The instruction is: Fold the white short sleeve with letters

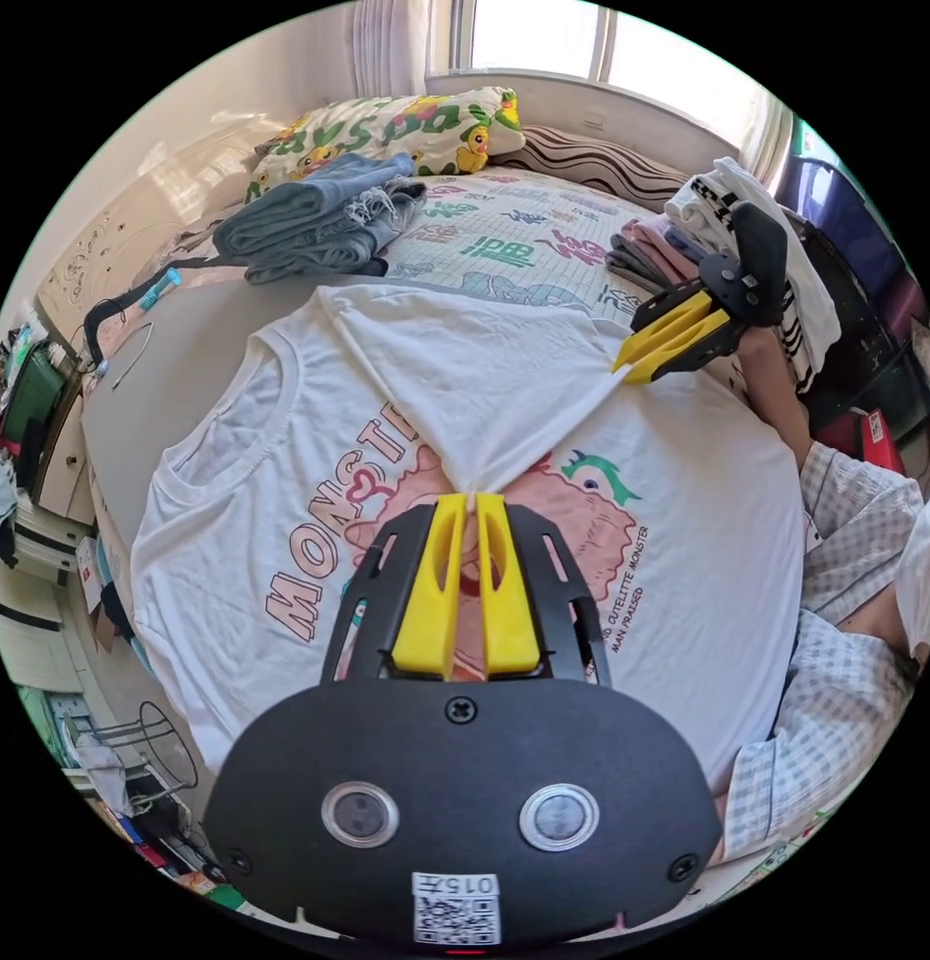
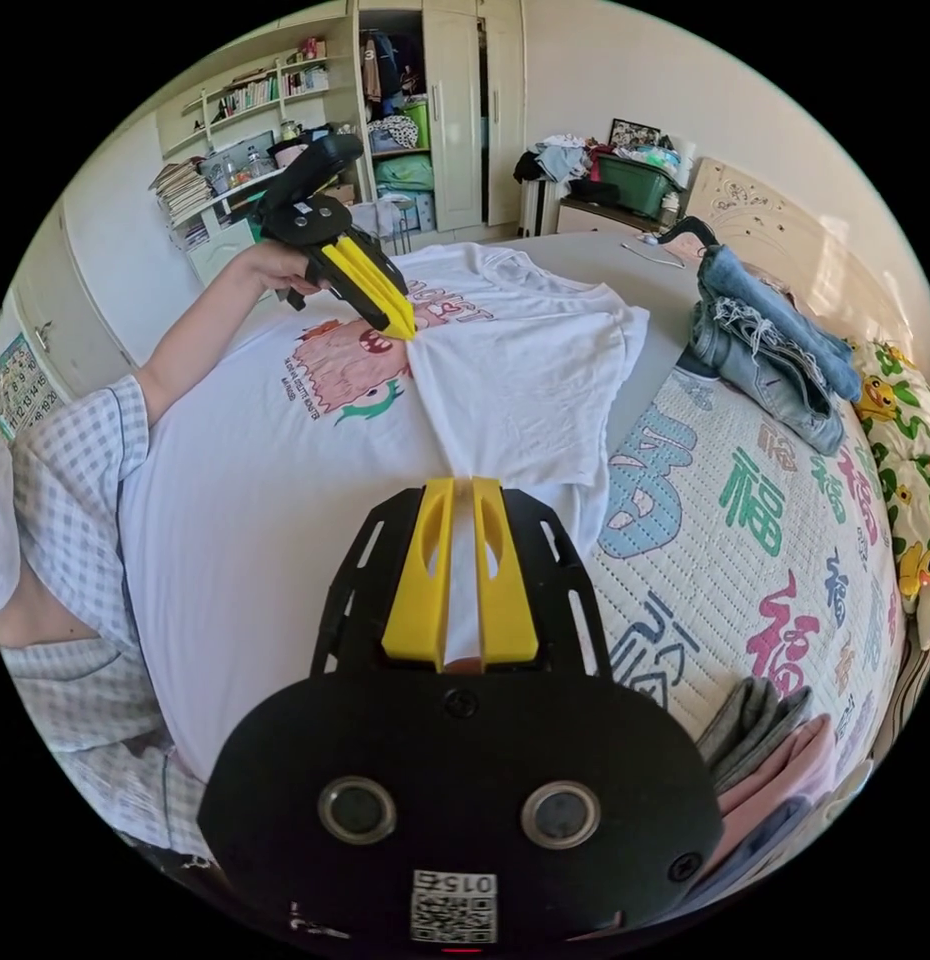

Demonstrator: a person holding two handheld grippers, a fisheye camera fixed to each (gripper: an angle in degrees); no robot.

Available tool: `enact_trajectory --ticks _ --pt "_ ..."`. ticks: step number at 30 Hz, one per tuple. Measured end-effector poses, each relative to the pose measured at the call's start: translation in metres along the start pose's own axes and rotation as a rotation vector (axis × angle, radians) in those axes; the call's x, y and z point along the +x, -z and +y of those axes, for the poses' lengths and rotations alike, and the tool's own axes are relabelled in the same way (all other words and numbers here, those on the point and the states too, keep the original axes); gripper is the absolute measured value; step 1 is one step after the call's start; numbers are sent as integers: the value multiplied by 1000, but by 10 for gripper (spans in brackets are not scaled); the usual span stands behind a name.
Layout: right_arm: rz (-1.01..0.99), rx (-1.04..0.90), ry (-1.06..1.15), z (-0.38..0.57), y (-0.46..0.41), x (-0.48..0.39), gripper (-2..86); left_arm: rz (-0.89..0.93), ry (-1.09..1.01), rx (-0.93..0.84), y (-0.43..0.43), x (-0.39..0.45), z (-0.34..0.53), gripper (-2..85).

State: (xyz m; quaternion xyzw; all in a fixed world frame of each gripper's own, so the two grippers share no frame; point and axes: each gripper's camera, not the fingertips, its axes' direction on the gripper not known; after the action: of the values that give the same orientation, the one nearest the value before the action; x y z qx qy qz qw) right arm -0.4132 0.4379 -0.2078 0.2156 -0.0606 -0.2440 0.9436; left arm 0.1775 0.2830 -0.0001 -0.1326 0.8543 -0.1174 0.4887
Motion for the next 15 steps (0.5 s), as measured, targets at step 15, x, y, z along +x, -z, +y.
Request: enact_trajectory --ticks 15 --pt "114 391 -177 96 -43 120 9 -58 116 346 242 -79 75 19"
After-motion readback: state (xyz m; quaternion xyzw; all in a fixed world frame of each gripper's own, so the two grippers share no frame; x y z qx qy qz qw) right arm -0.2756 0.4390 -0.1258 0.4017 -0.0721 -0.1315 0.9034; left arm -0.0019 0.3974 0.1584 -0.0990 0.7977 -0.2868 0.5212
